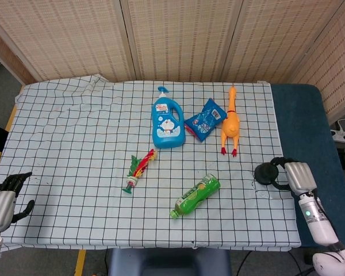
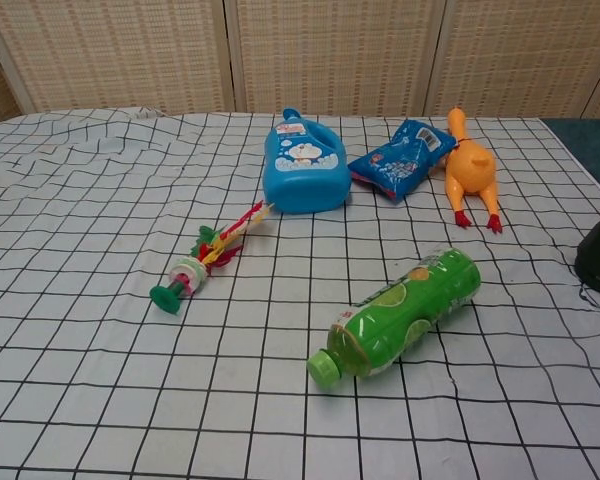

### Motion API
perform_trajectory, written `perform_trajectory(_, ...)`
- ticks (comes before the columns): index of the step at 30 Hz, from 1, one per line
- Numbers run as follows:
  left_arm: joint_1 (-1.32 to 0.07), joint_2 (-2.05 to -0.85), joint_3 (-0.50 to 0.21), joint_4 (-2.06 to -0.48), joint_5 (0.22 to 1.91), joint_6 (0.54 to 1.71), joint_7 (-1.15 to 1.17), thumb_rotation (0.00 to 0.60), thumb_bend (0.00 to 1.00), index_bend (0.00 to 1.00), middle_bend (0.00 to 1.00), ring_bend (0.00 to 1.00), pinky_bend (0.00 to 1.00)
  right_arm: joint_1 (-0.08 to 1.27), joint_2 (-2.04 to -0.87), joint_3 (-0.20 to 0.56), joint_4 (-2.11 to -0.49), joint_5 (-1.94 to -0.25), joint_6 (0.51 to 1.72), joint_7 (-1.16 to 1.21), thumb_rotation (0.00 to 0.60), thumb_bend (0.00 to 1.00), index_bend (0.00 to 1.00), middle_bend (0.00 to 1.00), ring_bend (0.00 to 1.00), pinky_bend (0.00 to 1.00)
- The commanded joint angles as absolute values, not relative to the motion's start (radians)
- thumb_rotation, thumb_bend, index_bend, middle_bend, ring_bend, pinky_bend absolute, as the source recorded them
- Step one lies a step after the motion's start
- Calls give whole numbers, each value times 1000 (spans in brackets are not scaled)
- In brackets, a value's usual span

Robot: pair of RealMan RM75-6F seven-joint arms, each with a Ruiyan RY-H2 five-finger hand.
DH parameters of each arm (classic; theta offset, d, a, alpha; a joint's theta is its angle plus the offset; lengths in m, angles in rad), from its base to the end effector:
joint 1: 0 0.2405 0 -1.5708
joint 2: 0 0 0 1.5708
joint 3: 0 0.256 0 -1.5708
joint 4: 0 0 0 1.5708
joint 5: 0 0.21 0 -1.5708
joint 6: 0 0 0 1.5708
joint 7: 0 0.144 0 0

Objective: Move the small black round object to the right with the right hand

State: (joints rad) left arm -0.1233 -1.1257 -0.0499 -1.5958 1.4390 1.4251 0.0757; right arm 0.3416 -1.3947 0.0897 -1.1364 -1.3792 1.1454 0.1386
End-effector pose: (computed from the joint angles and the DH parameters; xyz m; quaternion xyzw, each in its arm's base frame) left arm -0.3178 0.1932 0.1541 -0.6097 -0.3819 -0.3484 0.6009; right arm -0.3502 -0.2829 0.0912 0.6363 -0.4177 0.3360 0.5548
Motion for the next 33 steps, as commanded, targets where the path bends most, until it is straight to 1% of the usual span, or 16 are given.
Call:
perform_trajectory(1,-123,-1125,-50,-1596,1440,1426,75,600,366,146,177,131,331,312,-1338,94,-1230,-1375,1190,101,600,144,494,432,357,473)
perform_trajectory(5,-122,-1125,-51,-1595,1438,1427,74,600,367,146,177,132,331,268,-1258,107,-1367,-1282,1210,-47,600,145,498,432,357,473)
perform_trajectory(8,-123,-1125,-50,-1597,1437,1425,77,600,367,146,177,132,331,241,-1223,113,-1427,-1212,1228,-150,600,145,499,432,357,473)
perform_trajectory(12,-124,-1127,-50,-1598,1436,1423,85,600,366,146,177,131,331,224,-1214,119,-1432,-1157,1223,-178,600,145,499,432,357,473)
perform_trajectory(17,-126,-1128,-50,-1599,1431,1416,88,600,367,146,177,132,331,237,-1217,120,-1401,-1125,1157,-167,600,144,490,432,344,467)
perform_trajectory(19,-126,-1128,-50,-1599,1431,1415,88,600,367,146,177,131,331,240,-1215,119,-1400,-1123,1148,-167,600,145,457,414,309,439)
perform_trajectory(21,-126,-1128,-50,-1599,1431,1416,86,600,368,147,177,131,331,248,-1207,110,-1400,-1118,1111,-170,600,144,381,357,225,379)
perform_trajectory(22,-126,-1128,-50,-1598,1430,1416,86,600,369,146,177,131,331,253,-1205,106,-1397,-1120,1094,-167,600,145,328,308,168,336)
perform_trajectory(24,-126,-1128,-49,-1597,1430,1415,84,600,368,146,177,132,331,259,-1203,99,-1391,-1134,1072,-148,600,144,266,250,105,284)
perform_trajectory(26,-127,-1128,-49,-1596,1430,1414,83,600,368,146,177,132,331,257,-1198,98,-1393,-1150,1076,-127,600,136,224,217,72,247)
perform_trajectory(29,-128,-1128,-49,-1595,1428,1410,83,600,367,146,177,131,331,251,-1186,98,-1406,-1170,1091,-103,600,129,179,187,42,227)
perform_trajectory(33,-129,-1129,-48,-1594,1427,1407,87,600,369,146,177,132,332,240,-1162,98,-1442,-1202,1121,-73,600,121,106,139,1,158)
